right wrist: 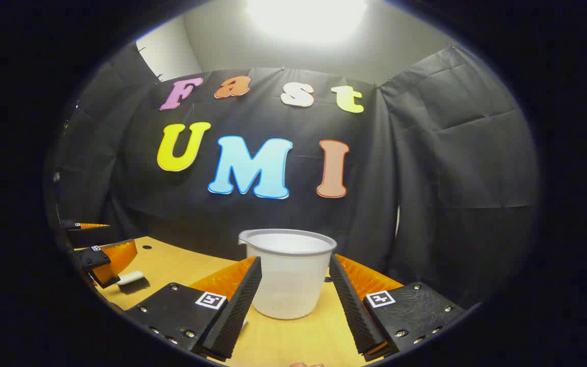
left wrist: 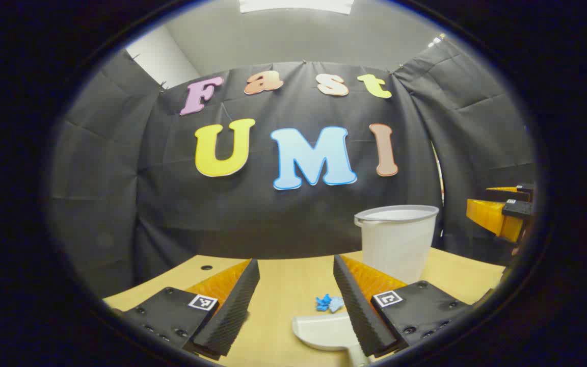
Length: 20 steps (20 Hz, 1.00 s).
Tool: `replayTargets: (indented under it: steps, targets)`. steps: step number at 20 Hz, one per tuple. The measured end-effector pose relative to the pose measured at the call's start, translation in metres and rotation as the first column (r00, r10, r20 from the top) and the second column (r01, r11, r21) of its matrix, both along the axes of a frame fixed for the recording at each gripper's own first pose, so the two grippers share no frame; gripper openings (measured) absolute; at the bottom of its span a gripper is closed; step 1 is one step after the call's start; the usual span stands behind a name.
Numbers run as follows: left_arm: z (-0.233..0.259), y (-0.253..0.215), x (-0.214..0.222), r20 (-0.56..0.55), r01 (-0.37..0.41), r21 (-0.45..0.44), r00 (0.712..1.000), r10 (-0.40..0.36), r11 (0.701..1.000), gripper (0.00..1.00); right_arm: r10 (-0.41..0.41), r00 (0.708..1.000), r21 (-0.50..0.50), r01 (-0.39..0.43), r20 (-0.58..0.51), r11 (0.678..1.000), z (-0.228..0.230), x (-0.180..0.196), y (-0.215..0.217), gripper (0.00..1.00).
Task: Pick up the small broom and dustpan from the desktop, sweep the trash into the dustpan with the broom, and then empty the trash into the garbage bin.
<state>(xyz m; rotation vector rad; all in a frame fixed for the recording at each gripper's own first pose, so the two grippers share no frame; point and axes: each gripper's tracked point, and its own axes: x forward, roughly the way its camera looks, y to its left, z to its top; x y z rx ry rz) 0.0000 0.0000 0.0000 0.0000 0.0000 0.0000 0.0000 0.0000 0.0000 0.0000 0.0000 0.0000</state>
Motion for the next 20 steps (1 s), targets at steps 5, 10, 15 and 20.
replayTargets:
  steps: [5,10,15,20]
  targets:
    - [0.016,0.072,-0.003,0.006,-0.073,0.022,0.997,0.073,0.997,0.95,0.113,0.993,-0.024,-0.112,0.037,0.993,0.029,0.011,0.068,0.84]
    - [0.013,0.117,0.004,-0.004,-0.117,-0.018,0.993,0.117,0.993,0.95,0.191,0.979,-0.079,-0.186,0.065,0.979,0.041,0.028,0.11,0.84]
    - [0.012,0.137,0.015,-0.013,-0.128,-0.038,0.992,0.128,0.991,0.97,0.257,0.965,-0.113,-0.251,0.045,0.961,0.041,0.037,0.135,0.84]
    - [0.021,0.144,0.033,0.004,-0.044,-0.027,0.999,0.044,0.999,0.98,0.165,0.986,-0.072,-0.164,0.019,0.984,0.042,0.046,0.139,0.84]
